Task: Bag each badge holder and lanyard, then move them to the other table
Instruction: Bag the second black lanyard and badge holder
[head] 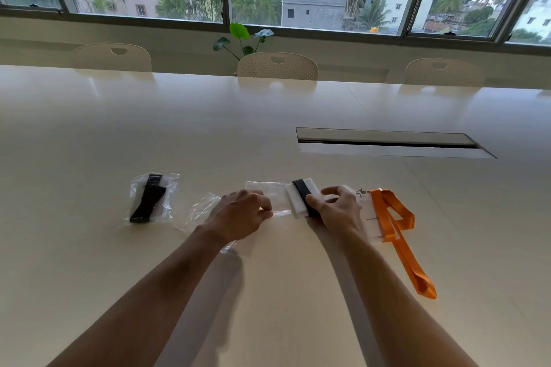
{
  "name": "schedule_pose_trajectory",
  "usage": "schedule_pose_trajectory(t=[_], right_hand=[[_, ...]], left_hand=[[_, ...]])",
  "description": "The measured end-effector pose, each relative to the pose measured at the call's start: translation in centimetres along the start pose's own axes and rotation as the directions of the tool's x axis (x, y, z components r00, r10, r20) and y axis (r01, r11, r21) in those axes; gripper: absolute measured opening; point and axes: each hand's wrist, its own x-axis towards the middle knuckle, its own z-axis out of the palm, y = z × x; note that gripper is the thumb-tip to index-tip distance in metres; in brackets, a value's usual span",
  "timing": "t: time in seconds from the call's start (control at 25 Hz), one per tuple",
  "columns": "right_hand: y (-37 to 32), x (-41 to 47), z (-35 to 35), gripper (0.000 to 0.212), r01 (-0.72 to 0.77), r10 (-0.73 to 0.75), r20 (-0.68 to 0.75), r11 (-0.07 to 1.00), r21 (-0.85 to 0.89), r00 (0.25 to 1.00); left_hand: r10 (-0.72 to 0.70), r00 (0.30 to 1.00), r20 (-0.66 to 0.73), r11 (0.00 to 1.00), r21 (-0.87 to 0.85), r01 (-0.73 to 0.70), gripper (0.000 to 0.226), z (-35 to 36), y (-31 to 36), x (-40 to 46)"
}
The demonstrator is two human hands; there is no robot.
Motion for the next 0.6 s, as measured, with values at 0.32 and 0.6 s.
schedule_pose_trajectory(t=[0.32,0.6], right_hand=[[-0.2,-0.4,1.2,0.043,0.215,-0.238,-0.038,0.926,-0.311,0.971],[-2.1,-0.7,1.8,0.041,0.347,-0.412,-0.144,0.876,-0.336,0.900]], left_hand=[[-0.159,0.959,-0.234,0.982,-0.138,0.129,0.017,-0.9,-0.4,0.2],[-0.275,0.881,-0.385,0.957,-0.198,0.213,0.017,-1.6,0.3,1.0]])
